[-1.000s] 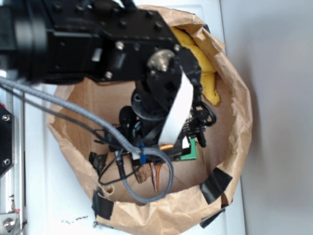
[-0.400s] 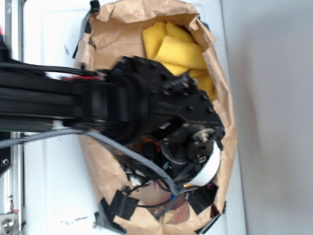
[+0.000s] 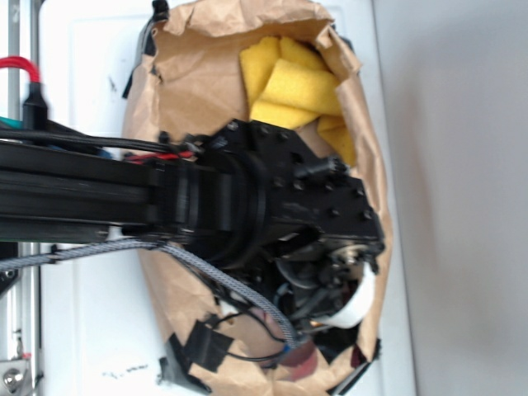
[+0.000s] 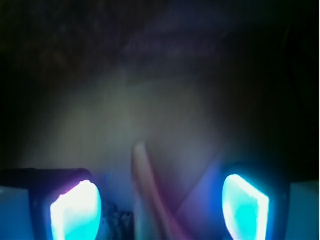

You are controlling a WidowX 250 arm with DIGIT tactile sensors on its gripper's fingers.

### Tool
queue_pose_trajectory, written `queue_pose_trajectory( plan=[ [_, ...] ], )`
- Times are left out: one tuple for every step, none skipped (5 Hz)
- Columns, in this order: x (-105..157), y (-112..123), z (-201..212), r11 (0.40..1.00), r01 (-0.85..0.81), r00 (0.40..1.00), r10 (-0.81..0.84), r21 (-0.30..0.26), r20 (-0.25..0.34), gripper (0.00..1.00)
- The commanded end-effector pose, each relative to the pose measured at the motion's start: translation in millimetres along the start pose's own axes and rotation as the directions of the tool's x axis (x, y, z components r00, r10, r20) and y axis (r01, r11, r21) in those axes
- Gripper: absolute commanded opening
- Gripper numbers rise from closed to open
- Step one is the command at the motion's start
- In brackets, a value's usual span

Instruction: Grab the shell.

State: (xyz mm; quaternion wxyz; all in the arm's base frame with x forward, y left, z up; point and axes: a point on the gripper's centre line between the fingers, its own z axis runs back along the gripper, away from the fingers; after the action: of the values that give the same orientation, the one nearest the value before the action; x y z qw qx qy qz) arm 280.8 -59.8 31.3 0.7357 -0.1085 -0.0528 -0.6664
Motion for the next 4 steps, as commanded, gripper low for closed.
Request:
queue_pose_trajectory(
  plan=[
    [-21, -8, 32, 0.992, -0.069, 0.998, 0.069, 0.105, 0.004, 0.0],
    [-21, -10, 33, 0.991, -0.061, 0.998, 0.06, 0.118, 0.005, 0.0],
    [-19, -11, 34, 0.991, -0.048, 0.999, 0.048, 0.126, 0.004, 0.0],
    [-24, -15, 43, 0.986, -0.047, 0.999, 0.044, 0.157, 0.023, 0.0]
  ],
)
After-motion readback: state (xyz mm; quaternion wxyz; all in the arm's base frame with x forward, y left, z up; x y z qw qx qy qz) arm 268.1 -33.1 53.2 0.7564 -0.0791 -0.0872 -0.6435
